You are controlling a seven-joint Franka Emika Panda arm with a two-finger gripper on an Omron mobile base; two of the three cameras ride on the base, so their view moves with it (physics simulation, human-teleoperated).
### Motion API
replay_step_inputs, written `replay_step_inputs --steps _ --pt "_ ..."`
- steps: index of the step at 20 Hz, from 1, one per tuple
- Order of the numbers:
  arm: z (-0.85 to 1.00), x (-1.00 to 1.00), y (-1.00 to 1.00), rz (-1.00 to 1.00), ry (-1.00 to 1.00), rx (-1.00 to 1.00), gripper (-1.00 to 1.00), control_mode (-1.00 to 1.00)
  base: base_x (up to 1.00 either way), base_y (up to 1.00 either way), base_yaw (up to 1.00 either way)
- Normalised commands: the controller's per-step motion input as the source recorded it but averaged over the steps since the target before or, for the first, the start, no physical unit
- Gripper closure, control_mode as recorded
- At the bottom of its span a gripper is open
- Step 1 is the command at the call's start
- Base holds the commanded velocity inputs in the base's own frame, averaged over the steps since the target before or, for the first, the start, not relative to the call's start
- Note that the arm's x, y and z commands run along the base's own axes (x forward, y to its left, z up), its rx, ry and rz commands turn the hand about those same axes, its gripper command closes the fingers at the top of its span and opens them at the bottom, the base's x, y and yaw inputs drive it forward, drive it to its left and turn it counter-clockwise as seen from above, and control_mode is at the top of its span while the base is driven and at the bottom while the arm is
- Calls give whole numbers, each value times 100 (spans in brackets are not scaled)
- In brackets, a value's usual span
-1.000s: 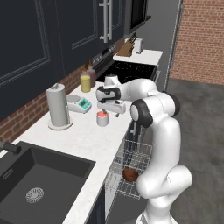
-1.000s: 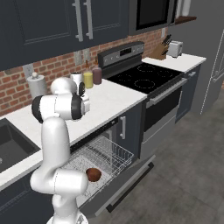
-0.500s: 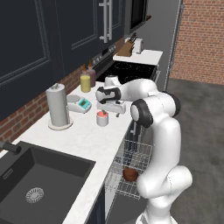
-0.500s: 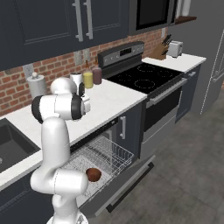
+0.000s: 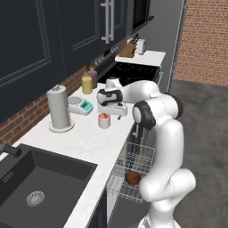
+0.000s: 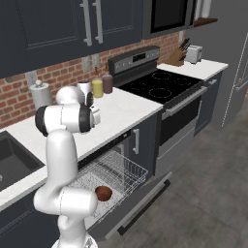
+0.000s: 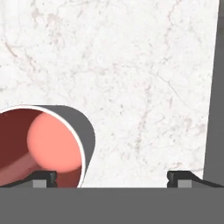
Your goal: Pick up the cup and bowl from the counter, place them in the dishwasher, and close the dishwasher door.
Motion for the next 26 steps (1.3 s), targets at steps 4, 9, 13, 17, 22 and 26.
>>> replay_step_inputs --steps 4,9,13,17,22,26 --pt "-7 0 9 8 2 0 -100 -100 0 0 0" --pt "-22 20 12 6 5 0 -100 -100 0 0 0" --pt "-32 34 14 4 6 0 -100 -100 0 0 0" --pt "-34 34 11 4 6 0 -100 -100 0 0 0" --pt "-22 13 7 3 3 0 100 -100 0 0 0" --pt "-6 0 0 0 1 0 100 -100 0 0 0"
